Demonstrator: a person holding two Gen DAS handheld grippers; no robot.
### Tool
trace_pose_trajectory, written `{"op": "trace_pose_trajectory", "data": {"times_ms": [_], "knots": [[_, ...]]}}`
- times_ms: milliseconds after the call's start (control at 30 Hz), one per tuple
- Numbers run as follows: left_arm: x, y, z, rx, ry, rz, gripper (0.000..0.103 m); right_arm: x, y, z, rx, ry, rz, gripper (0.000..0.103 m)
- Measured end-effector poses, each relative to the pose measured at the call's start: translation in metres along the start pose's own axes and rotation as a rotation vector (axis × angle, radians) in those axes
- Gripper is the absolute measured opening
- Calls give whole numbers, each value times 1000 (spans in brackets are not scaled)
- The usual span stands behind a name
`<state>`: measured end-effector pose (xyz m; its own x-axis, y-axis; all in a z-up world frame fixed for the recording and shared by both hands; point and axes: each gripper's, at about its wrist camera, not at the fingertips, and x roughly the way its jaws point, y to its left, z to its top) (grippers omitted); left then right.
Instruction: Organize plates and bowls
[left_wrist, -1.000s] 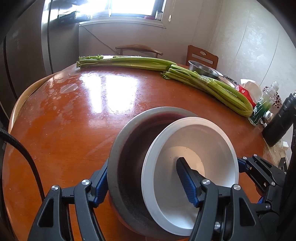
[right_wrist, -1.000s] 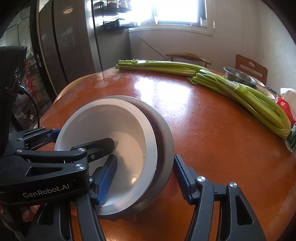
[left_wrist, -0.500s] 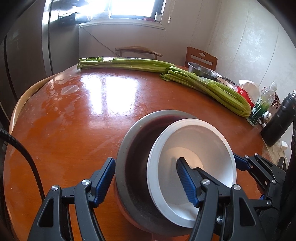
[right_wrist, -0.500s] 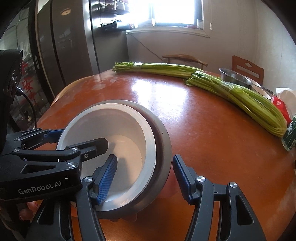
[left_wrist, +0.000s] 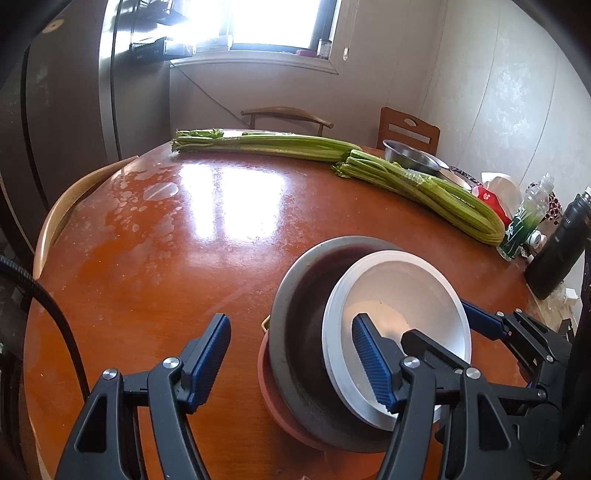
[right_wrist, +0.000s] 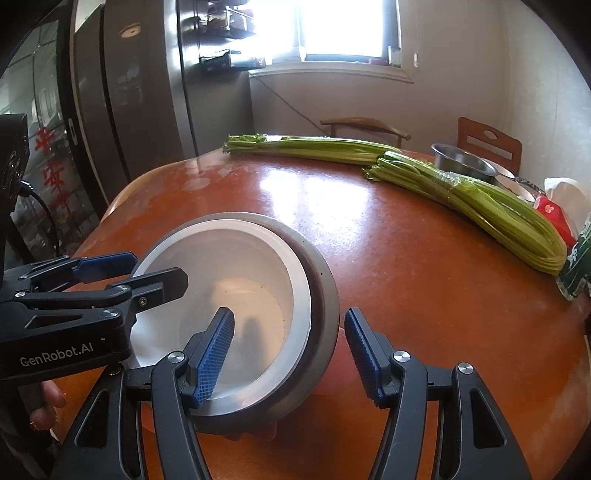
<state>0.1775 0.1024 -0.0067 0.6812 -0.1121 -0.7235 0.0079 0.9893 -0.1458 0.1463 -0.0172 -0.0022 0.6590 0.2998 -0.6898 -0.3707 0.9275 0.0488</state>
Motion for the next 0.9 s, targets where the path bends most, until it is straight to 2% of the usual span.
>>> {"op": "trace_pose_trajectory", "data": {"times_ms": [600,900], "knots": [[-72,-11,-13,16,-128,79,68,-70,18,6,-19,-136,-14,64],[-104,-28,-39,27,-175,141,72,-105,18,-17,-23,-165,-31,69]]}}
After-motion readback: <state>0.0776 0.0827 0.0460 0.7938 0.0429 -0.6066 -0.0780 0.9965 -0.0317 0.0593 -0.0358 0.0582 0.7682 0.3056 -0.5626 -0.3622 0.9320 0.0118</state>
